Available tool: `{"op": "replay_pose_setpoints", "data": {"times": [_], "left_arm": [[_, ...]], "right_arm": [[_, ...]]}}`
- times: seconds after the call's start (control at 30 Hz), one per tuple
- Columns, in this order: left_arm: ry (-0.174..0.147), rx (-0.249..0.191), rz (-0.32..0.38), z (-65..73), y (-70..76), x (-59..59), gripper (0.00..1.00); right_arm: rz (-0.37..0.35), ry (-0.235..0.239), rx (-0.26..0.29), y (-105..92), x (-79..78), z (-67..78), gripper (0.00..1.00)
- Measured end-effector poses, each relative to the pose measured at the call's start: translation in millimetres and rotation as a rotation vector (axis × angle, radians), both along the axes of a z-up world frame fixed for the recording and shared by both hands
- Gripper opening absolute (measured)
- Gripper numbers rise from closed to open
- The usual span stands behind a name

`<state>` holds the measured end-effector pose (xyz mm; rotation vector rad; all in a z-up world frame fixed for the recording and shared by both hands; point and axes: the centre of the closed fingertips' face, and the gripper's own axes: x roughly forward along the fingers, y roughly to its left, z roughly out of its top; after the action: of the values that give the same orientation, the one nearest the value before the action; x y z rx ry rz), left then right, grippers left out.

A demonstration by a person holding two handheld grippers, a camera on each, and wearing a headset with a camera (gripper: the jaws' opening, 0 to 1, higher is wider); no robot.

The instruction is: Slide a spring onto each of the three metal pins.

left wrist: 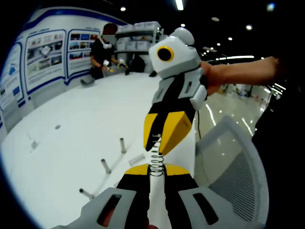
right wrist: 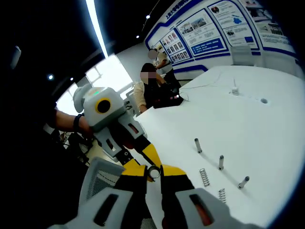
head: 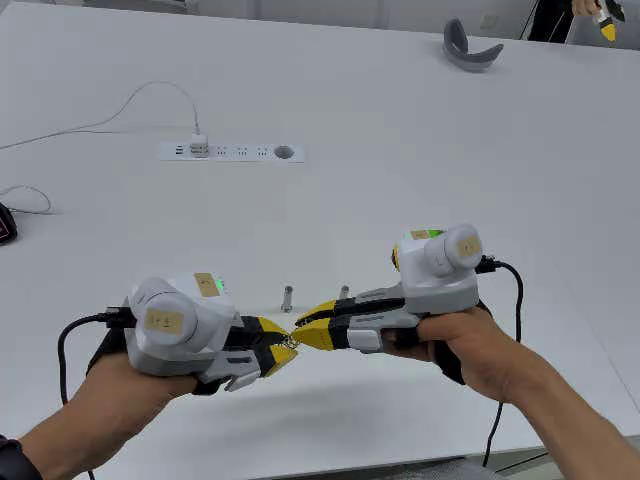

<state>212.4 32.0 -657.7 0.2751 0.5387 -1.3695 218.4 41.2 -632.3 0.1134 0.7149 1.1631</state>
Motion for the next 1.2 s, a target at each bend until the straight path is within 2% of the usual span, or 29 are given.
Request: {"op": "replay_pose_setpoints", "data": {"times": [0.13, 0.33, 0.53, 0.9, 1.03, 1.2], "left_arm": [[0.007, -0.026, -0.004, 6.3, -2.0, 1.6, 0.09], [-0.003, -0.043, -0.027, 12.9, -4.6, 0.9, 0.09], [-0.007, -0.047, -0.037, 15.8, -4.4, 1.0, 0.09], [-0.003, -0.043, -0.066, 15.6, 1.8, -4.1, 0.09], [-0.003, -0.041, -0.062, 13.4, 4.9, -3.6, 0.1], [0.011, -0.051, -0.033, 9.1, 8.9, -1.3, 0.11]], "right_arm": [[0.089, -0.037, -0.062, 2.0, 0.1, 6.3, 0.12], [0.244, -0.101, -0.186, 2.3, -2.1, 9.9, 0.12], [0.329, -0.125, -0.225, 4.7, -4.8, 7.8, 0.12], [0.412, -0.12, -0.266, 11.4, -13.3, -4.1, 0.13], [0.402, -0.121, -0.248, 12.8, -12.1, -6.1, 0.13], [0.385, -0.126, -0.247, 13.8, -11.1, -10.2, 0.12]]}}
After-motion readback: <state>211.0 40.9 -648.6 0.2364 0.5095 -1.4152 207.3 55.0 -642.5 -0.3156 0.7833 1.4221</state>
